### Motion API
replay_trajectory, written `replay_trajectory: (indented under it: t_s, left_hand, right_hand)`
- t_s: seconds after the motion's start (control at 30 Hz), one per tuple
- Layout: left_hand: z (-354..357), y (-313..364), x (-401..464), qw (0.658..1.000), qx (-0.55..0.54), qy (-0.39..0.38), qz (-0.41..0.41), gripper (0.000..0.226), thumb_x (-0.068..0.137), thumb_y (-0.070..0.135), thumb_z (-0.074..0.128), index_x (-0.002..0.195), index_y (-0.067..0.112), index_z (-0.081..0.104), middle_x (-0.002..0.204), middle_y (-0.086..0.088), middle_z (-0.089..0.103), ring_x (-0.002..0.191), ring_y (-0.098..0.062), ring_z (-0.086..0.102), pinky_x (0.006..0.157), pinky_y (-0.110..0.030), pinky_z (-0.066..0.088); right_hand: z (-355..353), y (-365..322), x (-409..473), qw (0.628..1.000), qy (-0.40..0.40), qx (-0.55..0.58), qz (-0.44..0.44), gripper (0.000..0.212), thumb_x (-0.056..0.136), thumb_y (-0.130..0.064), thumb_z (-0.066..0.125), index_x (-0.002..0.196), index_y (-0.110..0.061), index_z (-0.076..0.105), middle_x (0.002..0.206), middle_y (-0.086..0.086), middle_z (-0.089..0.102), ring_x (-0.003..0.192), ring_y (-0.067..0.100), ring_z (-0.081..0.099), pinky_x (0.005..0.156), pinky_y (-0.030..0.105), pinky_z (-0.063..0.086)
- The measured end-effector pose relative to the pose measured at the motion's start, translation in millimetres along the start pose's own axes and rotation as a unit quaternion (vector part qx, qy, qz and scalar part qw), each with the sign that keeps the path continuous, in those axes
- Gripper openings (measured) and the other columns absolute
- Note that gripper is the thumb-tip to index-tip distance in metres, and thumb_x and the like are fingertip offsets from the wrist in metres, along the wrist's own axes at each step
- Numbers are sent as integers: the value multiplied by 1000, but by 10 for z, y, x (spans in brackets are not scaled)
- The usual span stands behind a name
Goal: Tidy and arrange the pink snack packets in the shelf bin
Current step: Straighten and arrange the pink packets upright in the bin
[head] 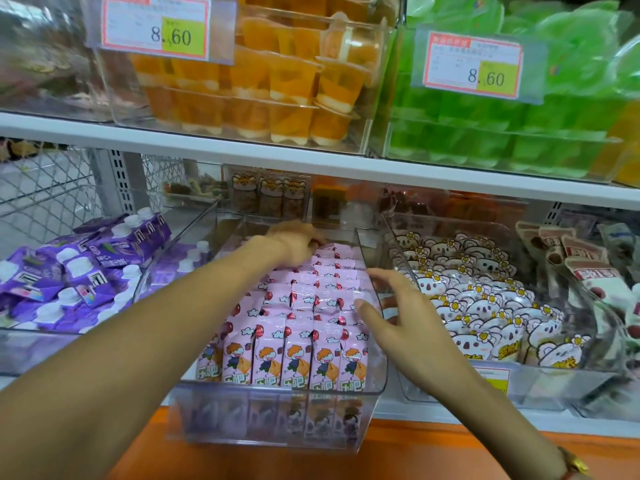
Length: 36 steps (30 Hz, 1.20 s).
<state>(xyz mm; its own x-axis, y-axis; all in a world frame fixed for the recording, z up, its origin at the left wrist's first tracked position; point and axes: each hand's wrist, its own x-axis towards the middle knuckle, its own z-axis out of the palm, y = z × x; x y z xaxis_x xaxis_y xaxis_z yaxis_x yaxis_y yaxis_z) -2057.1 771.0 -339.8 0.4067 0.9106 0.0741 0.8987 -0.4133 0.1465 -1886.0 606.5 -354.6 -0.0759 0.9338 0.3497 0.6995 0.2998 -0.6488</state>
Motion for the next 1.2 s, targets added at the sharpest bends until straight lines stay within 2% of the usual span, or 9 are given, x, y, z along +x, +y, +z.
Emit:
replay_trajectory:
  t_s: [0.13, 0.27, 0.4, 0.63, 0.8, 0.9, 1.0, 1.1, 1.2]
  left_hand:
    - [-50, -29, -49, 1000, -15, -14, 20, 35, 102, 25, 38, 133, 28, 52, 129, -3, 60, 105, -25, 61, 92, -39, 51]
    - [-10, 56, -55, 998, 3, 58, 29, 25, 97, 31, 51, 116, 22, 64, 121, -3, 61, 112, -23, 55, 91, -33, 46]
    - [40, 102, -49, 998, -1, 62, -15, 27, 92, 37, 58, 113, 22, 67, 128, -4, 52, 119, -25, 48, 96, -37, 45]
    - [-24, 194, 26, 984, -112, 117, -80, 13, 91, 17, 60, 83, 22, 67, 111, 1, 66, 101, -17, 58, 90, -30, 49]
    - [-177, 232, 10, 884, -383, 228, -138, 17, 99, 24, 48, 104, 13, 60, 102, -7, 63, 70, -13, 56, 57, -18, 46]
    - [-290, 224, -190, 802, -485, 304, -170, 24, 99, 29, 48, 105, 9, 58, 108, -10, 66, 91, -22, 64, 84, -36, 55]
    - [-344, 229, -601, 783, -465, 367, -191, 22, 98, 30, 50, 111, 14, 59, 109, -5, 67, 103, -25, 63, 89, -39, 51]
    - [-358, 310, -1083, 766, -495, 389, -130, 12, 98, 27, 51, 104, 19, 58, 99, -5, 68, 95, -21, 65, 84, -39, 54]
    - [-307, 426, -1507, 742, -555, 368, -79, 9, 97, 23, 53, 95, 26, 61, 88, 3, 69, 79, -2, 66, 69, -17, 55]
  right_hand:
    - [0, 4, -27, 1000, -20, -9, -4, 48, 93, -37, 53, 139, -28, 39, 129, -11, 52, 98, 2, 57, 87, 38, 52]
    - [-28, 11, -70, 999, -35, -27, -18, 53, 94, -48, 43, 143, -31, 36, 133, -12, 50, 101, 1, 57, 89, 36, 51]
    - [-133, 39, -84, 1000, -25, 11, -13, 30, 96, -41, 44, 125, -46, 51, 111, -24, 62, 93, -5, 60, 83, 26, 52]
    - [-188, 69, -108, 999, 10, 25, 19, 13, 92, -36, 55, 95, -30, 66, 85, -16, 68, 80, 1, 64, 70, 21, 51]
    - [-178, 48, -119, 999, 19, 17, 21, 12, 92, -38, 54, 92, -32, 64, 80, -13, 68, 75, 2, 64, 66, 23, 51]
    - [-173, 29, -104, 999, 44, 6, 15, 9, 91, -34, 57, 96, -31, 63, 81, -16, 66, 75, 0, 60, 66, 24, 50]
    - [-165, -56, -99, 995, 97, -2, -21, 15, 90, -25, 61, 105, -29, 61, 86, -13, 63, 81, 5, 57, 67, 28, 48]
    - [-122, -238, -117, 988, 127, 59, -71, 17, 91, -22, 60, 107, -27, 62, 91, -10, 61, 82, 5, 55, 70, 21, 45]
    - [-8, -441, -159, 989, 72, 93, -89, 30, 91, -41, 53, 120, -32, 56, 112, -15, 57, 102, -1, 52, 86, 18, 43]
